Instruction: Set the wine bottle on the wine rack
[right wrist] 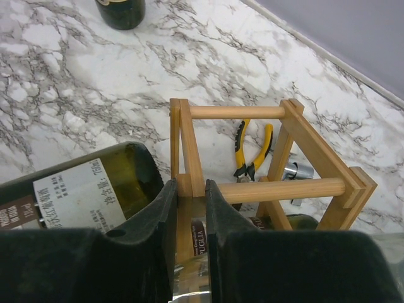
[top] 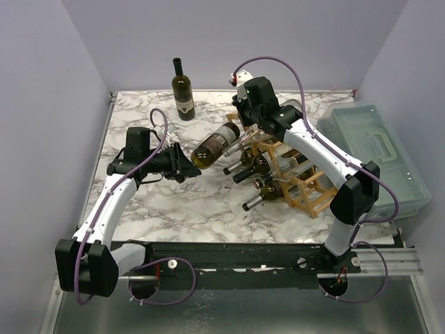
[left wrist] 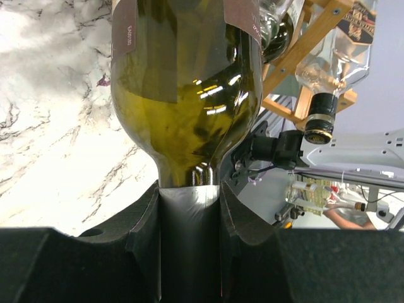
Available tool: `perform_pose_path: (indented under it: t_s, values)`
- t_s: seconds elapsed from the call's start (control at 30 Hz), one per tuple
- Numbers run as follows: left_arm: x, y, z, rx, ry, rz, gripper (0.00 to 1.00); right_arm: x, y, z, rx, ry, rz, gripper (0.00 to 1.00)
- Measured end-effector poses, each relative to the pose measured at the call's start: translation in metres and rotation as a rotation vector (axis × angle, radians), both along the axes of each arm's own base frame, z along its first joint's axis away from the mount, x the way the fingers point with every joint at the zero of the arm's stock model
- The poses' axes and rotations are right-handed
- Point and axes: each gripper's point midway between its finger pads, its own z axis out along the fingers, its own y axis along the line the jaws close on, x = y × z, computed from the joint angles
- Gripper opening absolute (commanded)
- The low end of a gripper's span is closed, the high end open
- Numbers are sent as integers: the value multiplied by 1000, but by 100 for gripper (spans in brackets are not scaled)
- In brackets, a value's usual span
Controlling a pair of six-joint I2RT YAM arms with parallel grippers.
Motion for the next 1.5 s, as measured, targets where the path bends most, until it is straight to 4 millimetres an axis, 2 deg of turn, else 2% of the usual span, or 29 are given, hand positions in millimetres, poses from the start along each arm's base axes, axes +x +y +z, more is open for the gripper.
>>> perform_pose_path:
  t_s: [0.3,0.6,0.87,1.5]
  values:
    - [1,-17,-29,46,50,-85,0,1,0,0,17,10,25,10]
    - [23,-20,-40,90,3,-48,0,9,-7,2,25,0,6,17]
    - [28,-20,-42,105,-35,-58,0,10,-9,2,27,-1,-1,31]
    - [41,-16,-37,147,-152,-68,0,12,-9,1,39,-7,2,31]
